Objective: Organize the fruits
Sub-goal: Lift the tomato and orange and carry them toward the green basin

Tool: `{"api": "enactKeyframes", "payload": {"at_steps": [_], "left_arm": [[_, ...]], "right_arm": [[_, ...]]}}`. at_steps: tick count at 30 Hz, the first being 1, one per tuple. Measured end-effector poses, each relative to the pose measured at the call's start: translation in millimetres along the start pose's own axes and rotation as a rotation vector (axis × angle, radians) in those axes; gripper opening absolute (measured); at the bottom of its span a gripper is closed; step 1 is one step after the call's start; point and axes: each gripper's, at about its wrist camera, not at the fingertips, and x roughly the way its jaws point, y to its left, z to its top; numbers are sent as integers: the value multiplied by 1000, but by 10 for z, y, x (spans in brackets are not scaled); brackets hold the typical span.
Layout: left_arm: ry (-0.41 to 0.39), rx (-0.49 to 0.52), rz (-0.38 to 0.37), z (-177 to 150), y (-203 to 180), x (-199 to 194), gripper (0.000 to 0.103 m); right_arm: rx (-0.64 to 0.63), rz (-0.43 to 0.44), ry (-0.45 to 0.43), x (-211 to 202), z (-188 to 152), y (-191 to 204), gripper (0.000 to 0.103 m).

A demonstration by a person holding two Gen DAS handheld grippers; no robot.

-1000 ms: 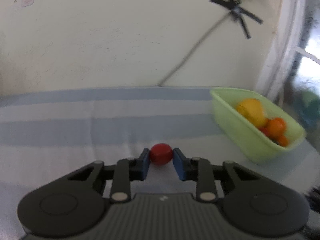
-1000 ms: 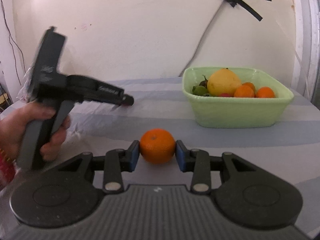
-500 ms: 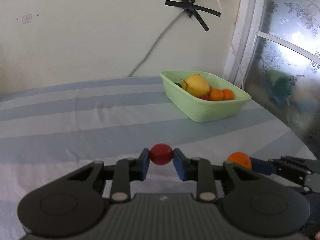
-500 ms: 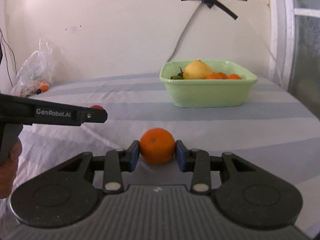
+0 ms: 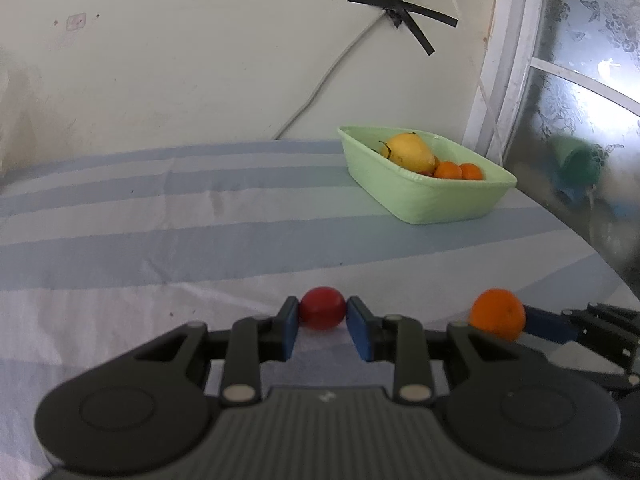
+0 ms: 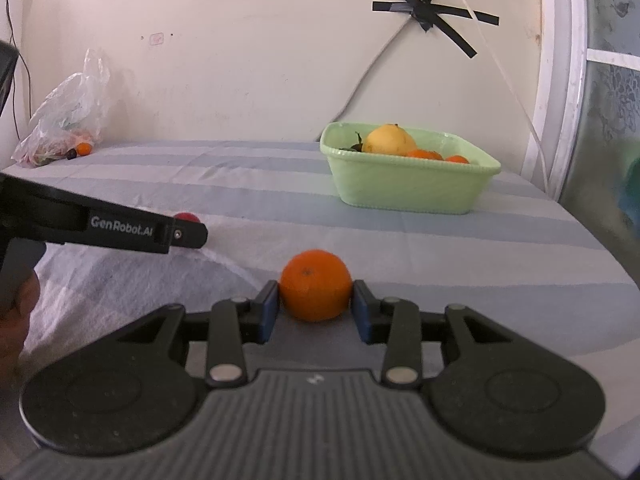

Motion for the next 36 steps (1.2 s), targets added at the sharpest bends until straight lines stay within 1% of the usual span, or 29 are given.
{"api": "enactKeyframes", "payload": {"at_steps": [4,10,18,26,36], "left_arm": [[-10,15,3,-28,-1,-11,29],[-17,31,-3,-51,-32,-22,35],[-19,30,-12,-47,-14,-26,37],[-19,20,-34,-44,8,-41,46],[-19,4,-47,-50,33,-44,51]], "right_arm": [[-1,-3,2,2,-2,12,42],[6,1,4,7,-1,2,42],[7,2,4,2,-6,1,42],[-4,-9,-1,-19,-13,22,43],[-2,-9,-1,-40,-30,32,43]]}}
